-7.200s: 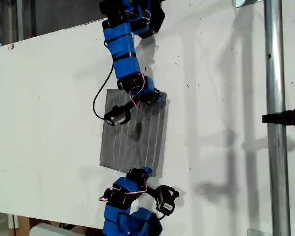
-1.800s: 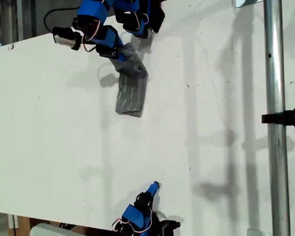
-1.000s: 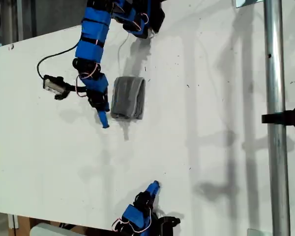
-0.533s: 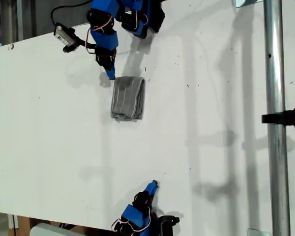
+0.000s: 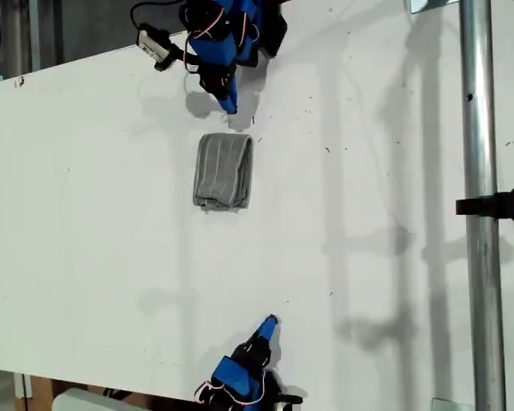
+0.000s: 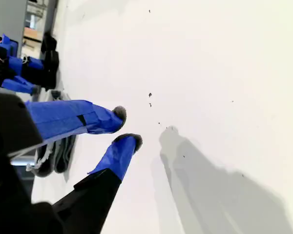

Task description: Grasp corners of a towel and fold twice.

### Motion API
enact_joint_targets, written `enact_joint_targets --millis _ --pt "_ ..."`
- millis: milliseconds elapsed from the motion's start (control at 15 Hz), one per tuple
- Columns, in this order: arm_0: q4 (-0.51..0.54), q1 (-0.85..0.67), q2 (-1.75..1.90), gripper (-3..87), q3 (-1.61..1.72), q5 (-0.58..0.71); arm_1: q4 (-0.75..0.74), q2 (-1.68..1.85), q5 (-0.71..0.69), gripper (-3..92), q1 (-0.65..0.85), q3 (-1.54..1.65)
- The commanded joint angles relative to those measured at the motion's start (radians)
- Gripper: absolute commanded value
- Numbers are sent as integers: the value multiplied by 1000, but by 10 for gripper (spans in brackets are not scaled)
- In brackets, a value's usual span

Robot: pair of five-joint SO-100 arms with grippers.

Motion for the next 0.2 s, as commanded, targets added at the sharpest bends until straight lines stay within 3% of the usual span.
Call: enact_joint_targets --millis 0,133 --pt "0 -14 5 66 6 8 3 -2 12 28 -61 -14" --pt "0 -14 5 66 6 8 3 -2 12 28 -95 -14"
